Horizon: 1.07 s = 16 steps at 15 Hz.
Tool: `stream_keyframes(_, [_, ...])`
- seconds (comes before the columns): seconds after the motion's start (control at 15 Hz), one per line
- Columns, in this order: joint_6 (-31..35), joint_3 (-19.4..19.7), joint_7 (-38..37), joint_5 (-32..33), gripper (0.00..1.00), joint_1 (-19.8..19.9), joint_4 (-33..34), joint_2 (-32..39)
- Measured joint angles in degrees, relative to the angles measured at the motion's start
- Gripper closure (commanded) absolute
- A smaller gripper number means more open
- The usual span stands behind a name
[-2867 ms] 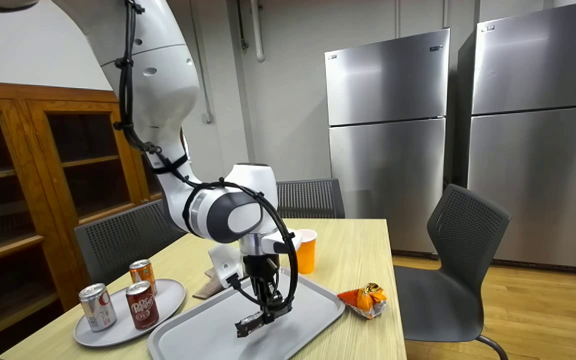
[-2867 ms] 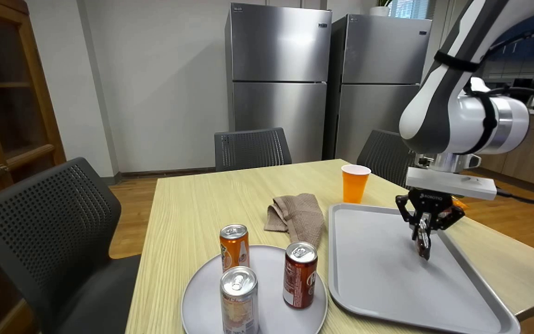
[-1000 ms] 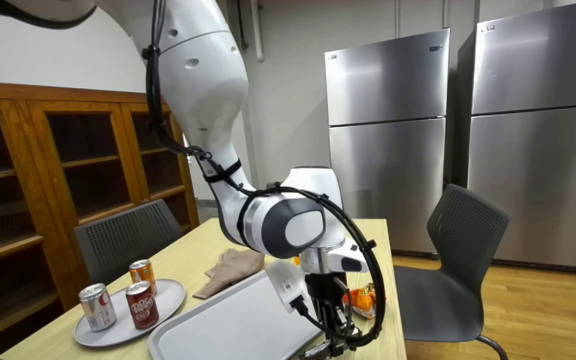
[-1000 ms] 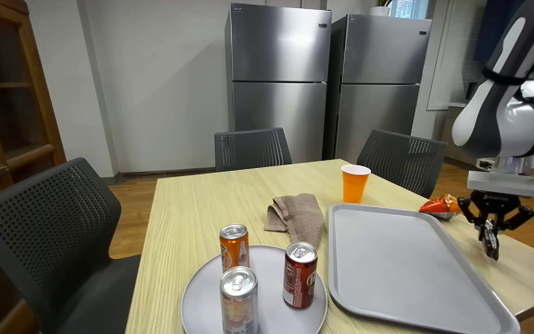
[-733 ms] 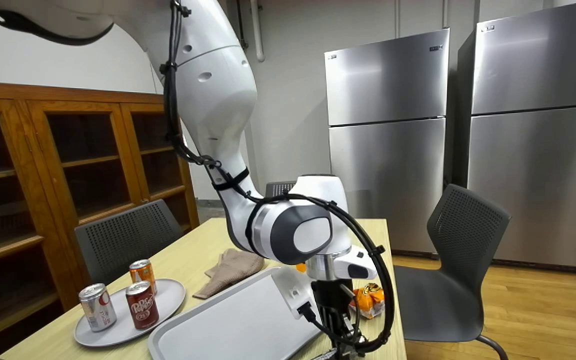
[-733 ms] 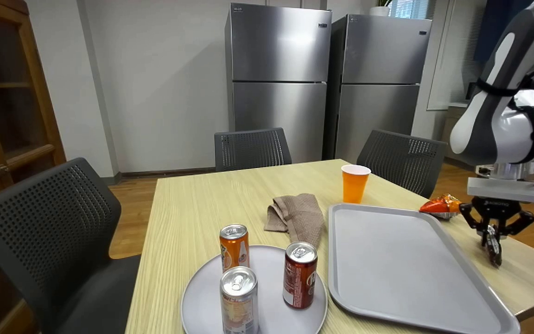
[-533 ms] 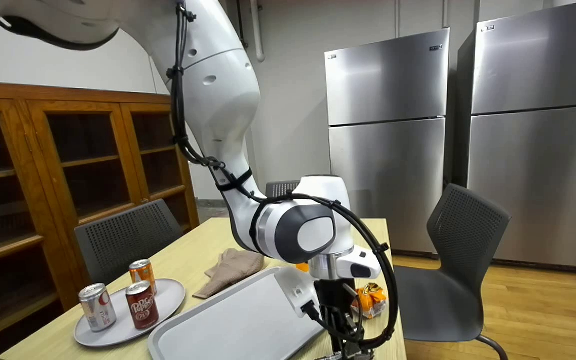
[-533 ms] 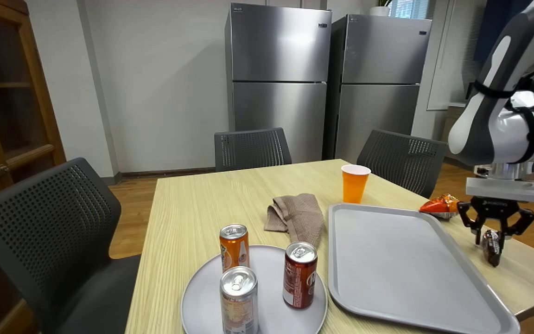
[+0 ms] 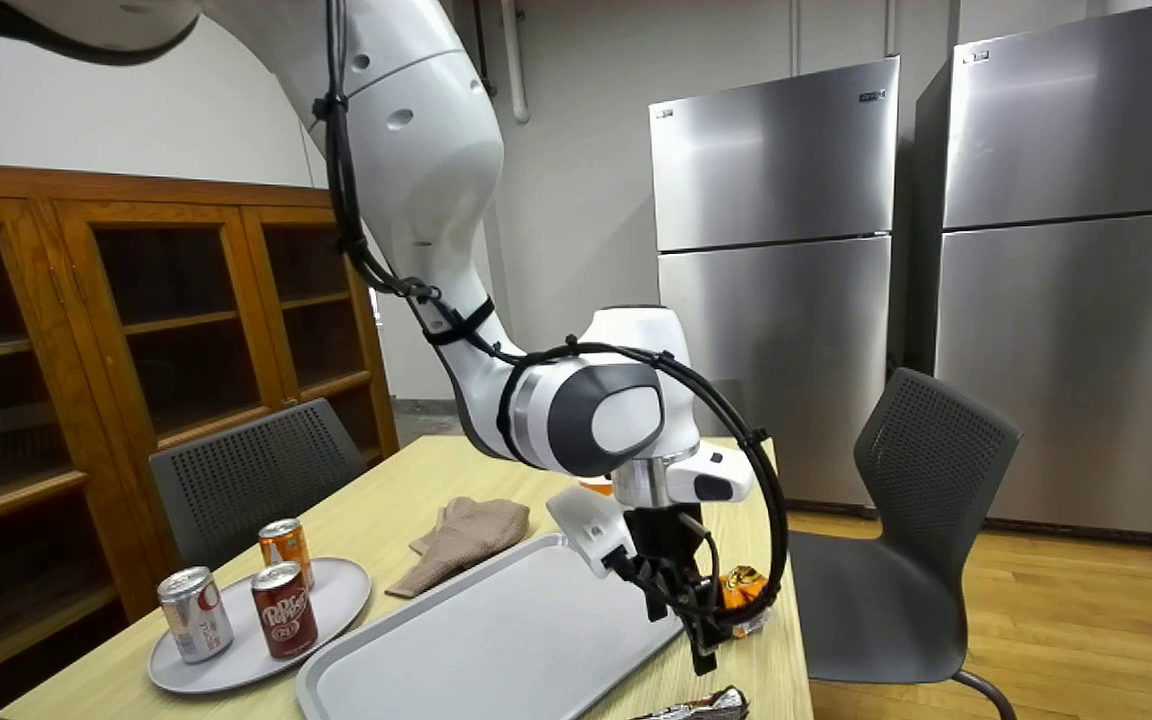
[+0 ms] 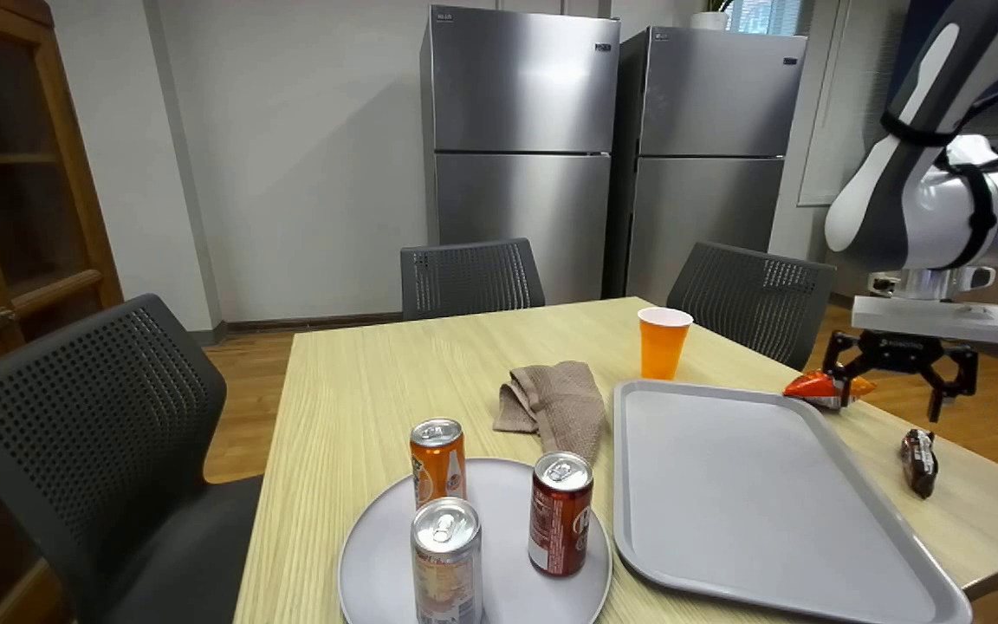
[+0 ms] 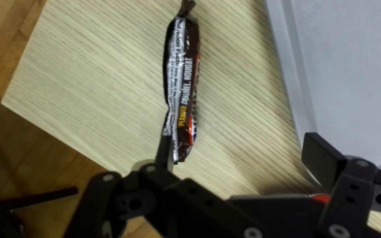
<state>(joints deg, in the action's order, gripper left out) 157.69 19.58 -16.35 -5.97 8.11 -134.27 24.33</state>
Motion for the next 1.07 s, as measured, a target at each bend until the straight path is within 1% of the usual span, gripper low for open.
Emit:
stream_keyframes(0.4, [-3.13,-2.57,1.91,1.37,0.00,-0.79,-0.88,-7.06])
stream_keyframes(0.73, [-6.13,-7.05,5.87,1.57,0.00,-1.27,-3.82,-13.19])
stream_keyframes(1.07, [-8.27,-11.91,9.00,1.50,0.00,-3.13,-7.61,-19.30])
